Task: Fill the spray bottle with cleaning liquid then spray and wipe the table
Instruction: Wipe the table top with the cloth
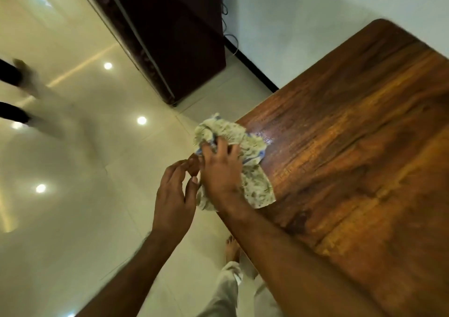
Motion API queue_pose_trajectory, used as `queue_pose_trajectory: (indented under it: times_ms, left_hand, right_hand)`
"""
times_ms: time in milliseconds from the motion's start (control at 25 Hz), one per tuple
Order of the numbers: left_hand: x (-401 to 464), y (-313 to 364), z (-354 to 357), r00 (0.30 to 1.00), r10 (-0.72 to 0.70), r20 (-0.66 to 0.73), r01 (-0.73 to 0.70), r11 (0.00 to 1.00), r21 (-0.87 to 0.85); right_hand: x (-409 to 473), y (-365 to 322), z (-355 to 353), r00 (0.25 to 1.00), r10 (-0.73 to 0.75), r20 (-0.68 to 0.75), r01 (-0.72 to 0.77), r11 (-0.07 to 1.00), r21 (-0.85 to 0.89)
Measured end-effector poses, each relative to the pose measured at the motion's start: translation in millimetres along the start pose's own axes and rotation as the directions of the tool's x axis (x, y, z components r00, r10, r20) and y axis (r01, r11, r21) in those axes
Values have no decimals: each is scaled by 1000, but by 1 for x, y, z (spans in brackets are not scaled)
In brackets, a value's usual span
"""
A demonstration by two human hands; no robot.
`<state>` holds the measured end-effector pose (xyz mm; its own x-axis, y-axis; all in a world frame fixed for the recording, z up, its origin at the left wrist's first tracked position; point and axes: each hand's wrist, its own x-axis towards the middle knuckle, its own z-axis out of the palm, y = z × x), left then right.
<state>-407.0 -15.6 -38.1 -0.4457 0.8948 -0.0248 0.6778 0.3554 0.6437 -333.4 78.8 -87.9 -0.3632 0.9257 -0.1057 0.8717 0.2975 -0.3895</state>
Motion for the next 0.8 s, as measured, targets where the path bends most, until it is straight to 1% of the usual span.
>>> queue_pose_trajectory:
  times_ms: [80, 200, 320, 400, 480, 560, 600, 680, 800]
  left_hand:
    - [-5, 3, 3, 997, 51, 60, -52, 999, 5]
    - [-21, 12, 14, 982, 109, 156, -114, 993, 24]
    - [-53, 37, 35, 929, 226, 292, -239, 971, 11]
    - [-86, 59, 57, 861, 331, 387, -357, 934, -5]
    - [-121, 79, 77, 781, 406, 474, -452, 892, -20]
    - [-164, 103, 100, 686, 472, 555, -538, 842, -51]
    - [-185, 116, 111, 650, 493, 578, -566, 822, -64]
    - [-228, 142, 134, 594, 534, 602, -613, 785, -92]
    - [-285, 174, 156, 525, 576, 627, -649, 748, -143]
  right_hand:
    - [-34, -1, 5, 1000, 15, 14, -16, 999, 28]
    - [-79, 21, 1, 1000, 29, -11, -29, 1000, 2]
    - [-139, 62, -8, 996, 61, -68, -59, 998, 20]
    - [-190, 101, -13, 989, 123, -85, -125, 992, -14]
    - [-241, 142, -19, 972, 212, -103, -218, 975, -42]
    - [-306, 190, -29, 940, 318, -126, -328, 942, -72]
    - [-340, 215, -33, 922, 358, -149, -373, 923, -91]
    - [-412, 263, -41, 872, 441, -212, -467, 879, -95]
    - [-518, 328, -54, 763, 565, -314, -612, 788, -70]
